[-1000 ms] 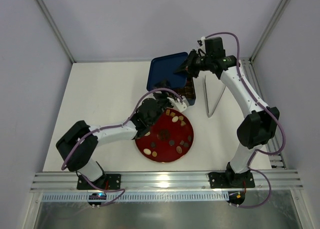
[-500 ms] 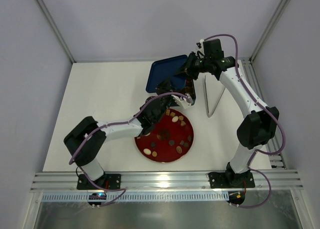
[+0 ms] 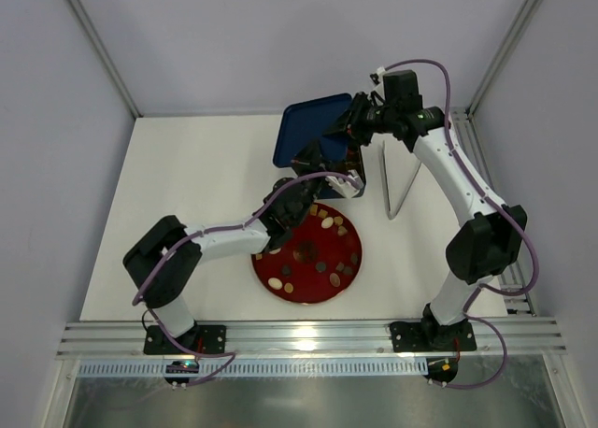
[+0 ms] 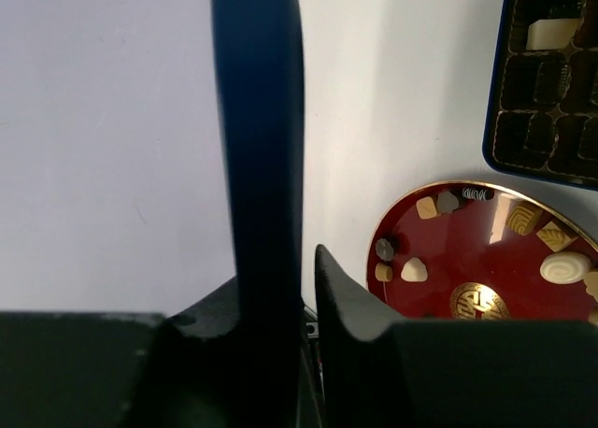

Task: Pack the chocolate

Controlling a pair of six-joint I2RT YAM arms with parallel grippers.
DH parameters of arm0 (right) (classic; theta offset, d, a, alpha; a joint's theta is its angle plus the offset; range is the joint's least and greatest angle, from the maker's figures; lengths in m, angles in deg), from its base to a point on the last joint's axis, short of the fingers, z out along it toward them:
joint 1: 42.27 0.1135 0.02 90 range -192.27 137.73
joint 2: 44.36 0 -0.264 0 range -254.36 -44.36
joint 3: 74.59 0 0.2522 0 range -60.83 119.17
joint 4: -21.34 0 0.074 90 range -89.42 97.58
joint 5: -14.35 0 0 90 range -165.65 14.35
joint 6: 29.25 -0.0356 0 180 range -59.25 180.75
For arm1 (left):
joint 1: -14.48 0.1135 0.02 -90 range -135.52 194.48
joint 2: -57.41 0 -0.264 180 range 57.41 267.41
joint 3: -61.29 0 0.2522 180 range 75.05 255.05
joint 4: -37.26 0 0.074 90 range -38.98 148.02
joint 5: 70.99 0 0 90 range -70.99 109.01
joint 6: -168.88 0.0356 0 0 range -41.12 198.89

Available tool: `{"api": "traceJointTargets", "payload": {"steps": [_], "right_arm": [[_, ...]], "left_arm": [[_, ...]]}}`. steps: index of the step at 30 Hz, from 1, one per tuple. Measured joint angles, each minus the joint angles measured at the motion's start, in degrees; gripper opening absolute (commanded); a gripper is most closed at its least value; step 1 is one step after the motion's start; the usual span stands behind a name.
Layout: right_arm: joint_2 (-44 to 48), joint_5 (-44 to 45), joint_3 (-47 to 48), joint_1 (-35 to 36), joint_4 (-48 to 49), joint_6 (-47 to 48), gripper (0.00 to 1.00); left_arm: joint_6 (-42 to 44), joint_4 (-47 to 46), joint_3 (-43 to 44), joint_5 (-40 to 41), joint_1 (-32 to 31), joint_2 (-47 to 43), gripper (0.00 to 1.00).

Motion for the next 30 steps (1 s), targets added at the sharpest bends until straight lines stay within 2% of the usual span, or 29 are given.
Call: {"api": "traceJointTargets", "payload": {"steps": [3,8,11,15,18,20,30], "right_arm": [[0.0,0.0,-0.1,0.3,0.0,0.2,0.40],[0.0,0.6,-0.1,0.4,0.2,0.5,0.51],[0.1,1.4,-0.1,0.5,1.0,0.7,0.64],[0.7,3.8,0.0,0.5,2.0,2.4,0.86],[1.5,6.5,0.8,0.4,2.7,3.9,0.96],[2.3,8.1,1.2,0.4,3.8,4.6,1.00],[8.9,16.3,0.0,-2.1,10.8,5.3,1.00]], "left_arm": [[-0.5,0.1,0.8,0.0,0.1,0.0,0.00],[-3.1,1.9,1.3,-0.4,0.1,-0.8,0.00],[-4.8,4.4,1.5,-0.7,0.1,-1.8,0.00],[-8.1,8.6,2.4,-0.9,0.1,-3.2,0.00],[-12.2,14.1,4.0,-1.2,0.1,-4.7,0.00],[-14.8,17.7,5.5,-1.5,0.1,-5.4,0.00],[-29.6,38.4,15.2,-4.4,0.7,-6.1,0.00]]}}
